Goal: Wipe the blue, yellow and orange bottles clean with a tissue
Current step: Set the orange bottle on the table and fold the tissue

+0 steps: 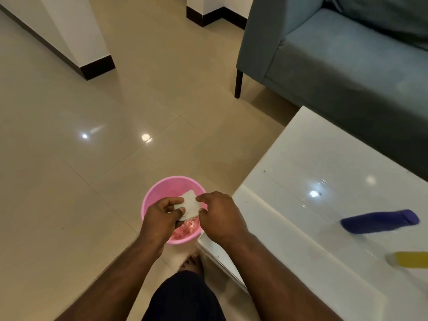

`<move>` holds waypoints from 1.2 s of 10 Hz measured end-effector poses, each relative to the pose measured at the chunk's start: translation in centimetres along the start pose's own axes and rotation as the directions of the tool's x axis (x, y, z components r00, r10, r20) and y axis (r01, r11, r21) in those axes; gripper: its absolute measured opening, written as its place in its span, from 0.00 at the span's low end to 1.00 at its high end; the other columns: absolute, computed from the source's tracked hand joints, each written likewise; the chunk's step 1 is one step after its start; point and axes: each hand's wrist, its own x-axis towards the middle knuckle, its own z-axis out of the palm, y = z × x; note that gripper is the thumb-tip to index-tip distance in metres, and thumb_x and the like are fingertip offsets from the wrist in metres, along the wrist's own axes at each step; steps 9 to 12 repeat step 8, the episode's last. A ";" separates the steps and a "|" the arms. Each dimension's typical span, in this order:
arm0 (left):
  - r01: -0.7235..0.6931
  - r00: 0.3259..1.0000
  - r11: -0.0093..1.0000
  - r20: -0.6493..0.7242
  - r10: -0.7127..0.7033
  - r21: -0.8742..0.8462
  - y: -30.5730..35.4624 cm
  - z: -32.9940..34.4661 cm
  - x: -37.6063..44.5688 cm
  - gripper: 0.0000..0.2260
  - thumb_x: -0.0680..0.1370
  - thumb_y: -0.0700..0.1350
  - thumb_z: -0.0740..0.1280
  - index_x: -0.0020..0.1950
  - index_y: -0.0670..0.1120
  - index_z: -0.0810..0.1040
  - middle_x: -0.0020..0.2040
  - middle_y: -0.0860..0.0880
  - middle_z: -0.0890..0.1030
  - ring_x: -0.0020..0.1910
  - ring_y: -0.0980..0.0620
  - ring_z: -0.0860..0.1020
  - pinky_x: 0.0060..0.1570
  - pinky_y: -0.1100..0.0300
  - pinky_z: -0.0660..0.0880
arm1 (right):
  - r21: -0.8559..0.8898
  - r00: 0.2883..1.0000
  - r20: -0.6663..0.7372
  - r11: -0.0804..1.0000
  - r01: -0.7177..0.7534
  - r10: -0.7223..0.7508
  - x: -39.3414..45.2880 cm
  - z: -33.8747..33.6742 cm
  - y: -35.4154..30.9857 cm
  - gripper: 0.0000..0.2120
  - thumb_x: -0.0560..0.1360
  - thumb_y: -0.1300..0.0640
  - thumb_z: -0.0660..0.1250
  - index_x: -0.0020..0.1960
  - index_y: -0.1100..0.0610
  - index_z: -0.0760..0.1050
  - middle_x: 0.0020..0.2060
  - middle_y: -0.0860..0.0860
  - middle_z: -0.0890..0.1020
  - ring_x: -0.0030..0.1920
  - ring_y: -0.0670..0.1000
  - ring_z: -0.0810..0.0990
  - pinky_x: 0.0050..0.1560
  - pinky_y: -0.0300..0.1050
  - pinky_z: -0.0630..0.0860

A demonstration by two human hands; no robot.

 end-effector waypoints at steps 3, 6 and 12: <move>0.055 0.997 0.949 -0.066 -0.036 0.310 -5.6 1.0 7.4 0.10 0.75 0.34 0.72 0.51 0.48 0.80 0.47 0.48 0.81 0.51 0.41 0.81 0.53 0.48 0.79 | -0.416 0.966 0.218 0.882 0.222 -0.140 5.6 4.2 1.0 0.16 0.70 0.57 0.66 0.58 0.54 0.75 0.47 0.53 0.80 0.46 0.55 0.76 0.45 0.48 0.75; 0.113 0.993 0.878 -0.089 -0.080 0.466 -8.4 1.7 11.3 0.15 0.76 0.34 0.70 0.60 0.45 0.75 0.49 0.43 0.82 0.46 0.42 0.80 0.45 0.50 0.77 | -0.485 0.952 0.294 0.846 0.221 -0.080 7.8 4.9 1.7 0.13 0.70 0.55 0.65 0.54 0.54 0.75 0.46 0.53 0.79 0.41 0.53 0.71 0.41 0.47 0.68; 0.003 0.998 0.739 0.041 -0.042 0.674 -9.0 2.6 12.0 0.30 0.79 0.36 0.67 0.79 0.44 0.62 0.73 0.41 0.73 0.69 0.39 0.73 0.68 0.50 0.69 | -0.484 0.956 0.286 0.850 0.209 -0.072 8.0 4.5 1.9 0.13 0.71 0.56 0.64 0.56 0.55 0.74 0.46 0.53 0.78 0.40 0.52 0.68 0.39 0.47 0.68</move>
